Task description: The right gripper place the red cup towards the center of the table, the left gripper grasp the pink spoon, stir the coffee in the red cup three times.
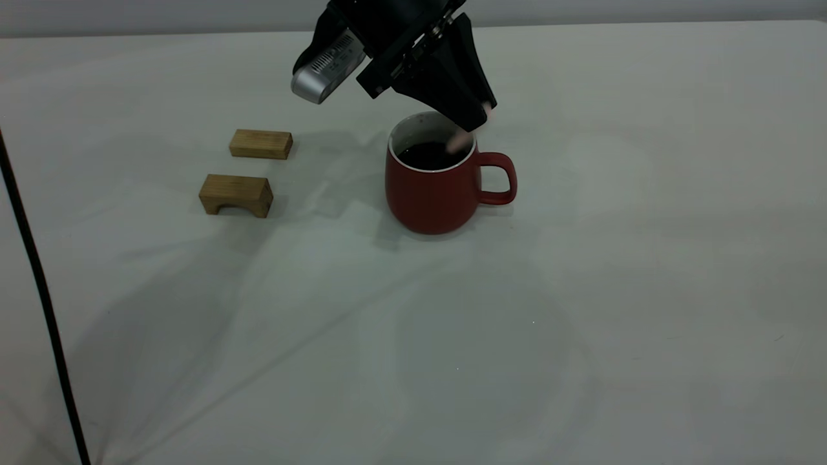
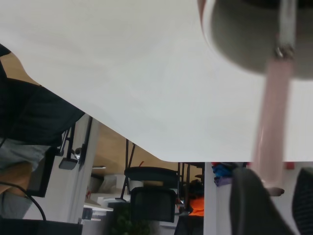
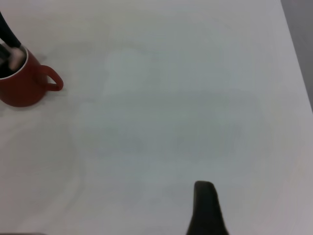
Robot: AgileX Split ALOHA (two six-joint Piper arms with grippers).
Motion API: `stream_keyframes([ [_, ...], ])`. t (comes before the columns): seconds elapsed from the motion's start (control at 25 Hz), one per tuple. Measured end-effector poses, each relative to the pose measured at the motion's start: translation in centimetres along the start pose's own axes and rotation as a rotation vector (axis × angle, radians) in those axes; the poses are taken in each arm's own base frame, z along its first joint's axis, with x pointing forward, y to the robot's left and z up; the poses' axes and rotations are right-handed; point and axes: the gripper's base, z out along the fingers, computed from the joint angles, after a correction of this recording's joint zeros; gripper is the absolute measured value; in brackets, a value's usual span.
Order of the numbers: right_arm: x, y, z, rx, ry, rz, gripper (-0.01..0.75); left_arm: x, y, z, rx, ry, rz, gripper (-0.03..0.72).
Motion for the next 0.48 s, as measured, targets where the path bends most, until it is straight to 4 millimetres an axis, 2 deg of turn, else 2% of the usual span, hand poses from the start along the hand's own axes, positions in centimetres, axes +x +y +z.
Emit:
stream_keyframes([
  [0.16,0.0,0.0,0.0,0.000,0.000,0.000,0.591,0.0,-0.1,-0.1,0.004,0.007,-0.003,0.439],
  [0.28,0.0,0.0,0.0,0.000,0.000,0.000,0.591,0.2,-0.5,-1.1,0.027,-0.029,0.030,0.484],
  [0.36,0.0,0.0,0.0,0.000,0.000,0.000,0.591,0.6,-0.8,-2.5,0.046,-0.123,0.091,0.490],
  [0.48,0.0,0.0,0.0,0.000,0.000,0.000,0.591,1.9,-0.8,-5.6,0.075,-0.315,0.212,0.492],
])
